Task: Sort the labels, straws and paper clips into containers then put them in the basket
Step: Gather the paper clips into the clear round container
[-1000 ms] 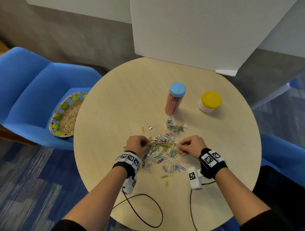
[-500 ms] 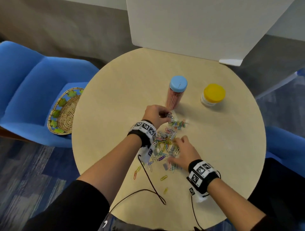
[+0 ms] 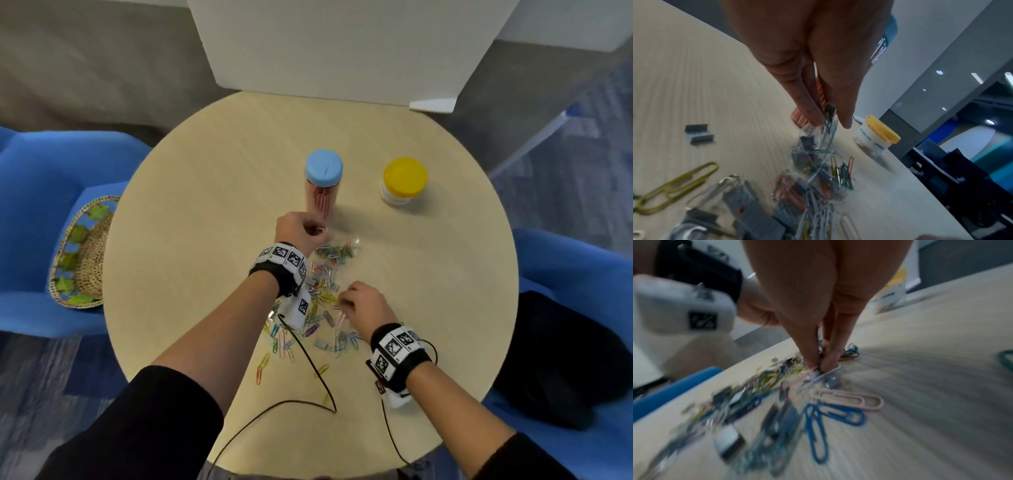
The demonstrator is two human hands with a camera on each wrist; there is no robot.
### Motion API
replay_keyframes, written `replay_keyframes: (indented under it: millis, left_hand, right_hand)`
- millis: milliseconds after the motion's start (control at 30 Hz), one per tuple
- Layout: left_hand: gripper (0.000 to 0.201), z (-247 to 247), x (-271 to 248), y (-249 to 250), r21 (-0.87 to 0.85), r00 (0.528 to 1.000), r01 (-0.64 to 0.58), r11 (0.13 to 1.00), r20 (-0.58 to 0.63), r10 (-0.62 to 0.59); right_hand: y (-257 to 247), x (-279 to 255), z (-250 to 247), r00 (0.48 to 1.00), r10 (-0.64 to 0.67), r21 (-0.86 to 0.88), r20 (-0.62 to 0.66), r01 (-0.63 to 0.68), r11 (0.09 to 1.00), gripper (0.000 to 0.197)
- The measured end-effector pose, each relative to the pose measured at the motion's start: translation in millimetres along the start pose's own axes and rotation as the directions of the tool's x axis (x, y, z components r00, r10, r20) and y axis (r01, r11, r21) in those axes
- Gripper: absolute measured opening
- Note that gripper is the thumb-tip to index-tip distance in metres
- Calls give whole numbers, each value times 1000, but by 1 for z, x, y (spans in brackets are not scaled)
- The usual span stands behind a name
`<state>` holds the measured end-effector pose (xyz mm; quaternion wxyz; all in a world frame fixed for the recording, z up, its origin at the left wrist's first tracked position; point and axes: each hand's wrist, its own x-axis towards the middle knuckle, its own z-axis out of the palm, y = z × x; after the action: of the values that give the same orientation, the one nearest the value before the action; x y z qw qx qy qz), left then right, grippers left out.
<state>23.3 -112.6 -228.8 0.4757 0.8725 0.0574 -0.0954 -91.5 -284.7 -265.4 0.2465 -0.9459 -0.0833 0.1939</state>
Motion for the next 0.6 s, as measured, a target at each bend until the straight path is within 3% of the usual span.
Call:
replay_keyframes:
  millis: [67,133,200,267,333,433,600]
  left_hand:
    - [28,0,-2,-1,6,999,-8,1000,44,8]
    - [26,-1,-3,-2,35,998,-25,999,57,23]
    - [21,-3,-4,-5,54,998,-45,998,39,43]
    - [15,-7,-6,-11,71,999,-42,997,6,42]
    - [13,-11,-11,-20,110,1000,2,994,-20,0]
    - [15,-20,-23,-41,167,993,115,979,-56,-107]
    - [9,-37,-50,-75,221,973,221,950,-116,-199]
  right_hand:
    - [2,1,-8,995,104,179,-13,-100,979,8]
    - [-2,3,-20,972,234,427,33,-225,876,11]
    - [-5,12,-37,958,286,575,34,-253,778,15]
    - [-7,29,-55,955,297,632,-9,-225,742,17]
    - [-8,50,-70,951,301,642,-68,-189,743,16]
    - [-9,83,-80,950,280,553,-141,-159,818,15]
    - [-10,117,-79,964,240,361,-112,-185,914,24]
